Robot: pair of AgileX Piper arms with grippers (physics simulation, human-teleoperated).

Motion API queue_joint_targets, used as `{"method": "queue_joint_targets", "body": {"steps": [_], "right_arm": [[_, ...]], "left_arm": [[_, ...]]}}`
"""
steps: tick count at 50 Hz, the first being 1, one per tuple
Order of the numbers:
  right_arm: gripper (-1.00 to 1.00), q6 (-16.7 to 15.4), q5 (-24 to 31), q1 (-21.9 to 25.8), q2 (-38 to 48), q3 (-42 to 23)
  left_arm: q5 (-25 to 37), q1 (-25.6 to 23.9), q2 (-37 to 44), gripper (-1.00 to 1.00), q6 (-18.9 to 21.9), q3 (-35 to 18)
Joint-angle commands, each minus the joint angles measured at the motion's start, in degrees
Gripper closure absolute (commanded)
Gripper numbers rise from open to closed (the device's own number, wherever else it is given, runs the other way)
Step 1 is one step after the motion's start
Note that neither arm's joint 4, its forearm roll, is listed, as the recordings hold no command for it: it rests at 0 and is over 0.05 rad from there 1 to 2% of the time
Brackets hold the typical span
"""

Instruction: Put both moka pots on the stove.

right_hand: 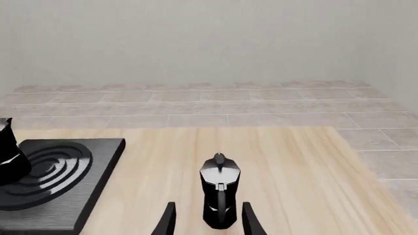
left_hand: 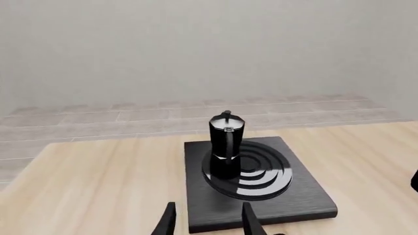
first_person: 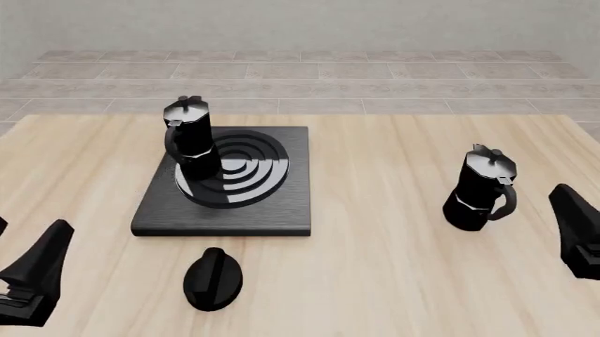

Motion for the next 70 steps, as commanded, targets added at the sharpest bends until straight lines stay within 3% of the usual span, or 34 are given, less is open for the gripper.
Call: {"method": "queue_joint_targets", "body": {"steps": [1, 14, 30, 49, 70], "right_arm": [[-1.00, 0.49, 4.33, 1.25, 10.49, -7.01], [-1.00, -1.45, 10.83, 1.71, 19.63, -13.15], [-1.00, -4.29, 13.45, 0.84, 26.63, -16.91], [-1.00, -4.38, 6.55, -0.68, 35.71, -15.25], [-1.00, -3.54, -6.59, -1.93, 48.94, -11.90]], "left_arm": [[-0.14, 0.24, -0.21, -1.00, 0.49, 0.11], [-0.15, 0.22, -0.21, -1.00, 0.53, 0.13], [0.15, 0.23, -0.21, -1.00, 0.32, 0.05], [-0.05, 0.20, -0.21, -1.00, 0.51, 0.13], [-0.08, 0.19, -0.21, -1.00, 0.47, 0.23]]}}
